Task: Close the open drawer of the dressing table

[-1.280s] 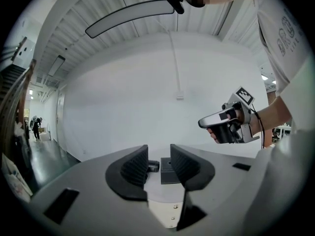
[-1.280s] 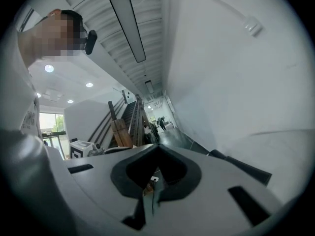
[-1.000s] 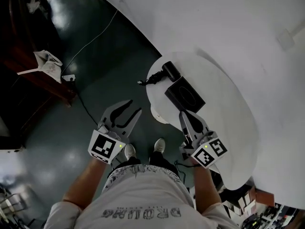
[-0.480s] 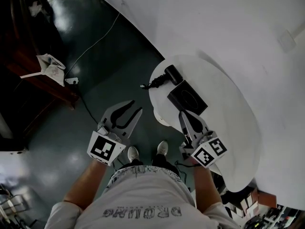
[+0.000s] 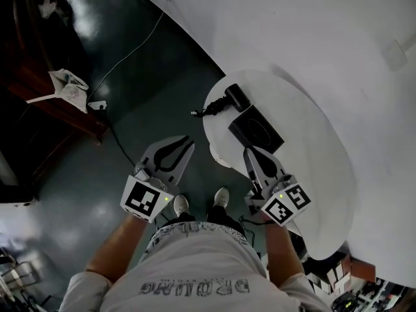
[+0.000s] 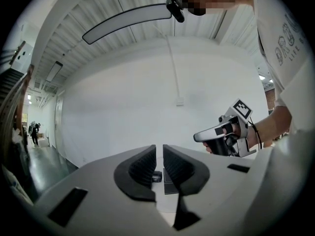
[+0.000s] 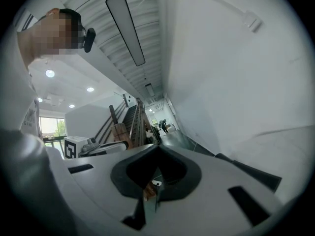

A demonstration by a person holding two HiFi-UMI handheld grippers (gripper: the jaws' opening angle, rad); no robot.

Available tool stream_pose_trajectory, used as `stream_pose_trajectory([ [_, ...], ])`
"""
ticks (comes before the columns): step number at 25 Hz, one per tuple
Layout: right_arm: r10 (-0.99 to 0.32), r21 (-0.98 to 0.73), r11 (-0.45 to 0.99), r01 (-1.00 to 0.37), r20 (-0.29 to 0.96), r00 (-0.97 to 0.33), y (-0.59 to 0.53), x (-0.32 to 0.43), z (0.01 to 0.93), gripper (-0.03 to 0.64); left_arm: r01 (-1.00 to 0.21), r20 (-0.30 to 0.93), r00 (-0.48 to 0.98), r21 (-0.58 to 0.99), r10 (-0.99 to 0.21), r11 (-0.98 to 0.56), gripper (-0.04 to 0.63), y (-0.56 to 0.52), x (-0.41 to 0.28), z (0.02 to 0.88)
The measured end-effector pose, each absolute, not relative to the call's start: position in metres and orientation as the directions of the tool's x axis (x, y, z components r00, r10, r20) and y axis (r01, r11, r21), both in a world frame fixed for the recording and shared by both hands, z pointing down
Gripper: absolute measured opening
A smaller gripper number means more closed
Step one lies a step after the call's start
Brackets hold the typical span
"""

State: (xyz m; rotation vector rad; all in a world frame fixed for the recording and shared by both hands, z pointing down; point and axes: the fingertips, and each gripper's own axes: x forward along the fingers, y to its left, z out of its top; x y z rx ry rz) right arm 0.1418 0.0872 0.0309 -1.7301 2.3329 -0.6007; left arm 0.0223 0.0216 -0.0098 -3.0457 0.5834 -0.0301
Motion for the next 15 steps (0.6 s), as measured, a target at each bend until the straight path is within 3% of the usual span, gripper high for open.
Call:
stream_pose_trajectory([
  [15,-0.944,-0.416,0.242,-0.877,0.106,-0.311,0.0891,0.1429,0.0334,0.008,-0.354,0.012,0.935,-0.03,-0.354,-0.935,0.031,0.0233,0.0293,-0.0061],
])
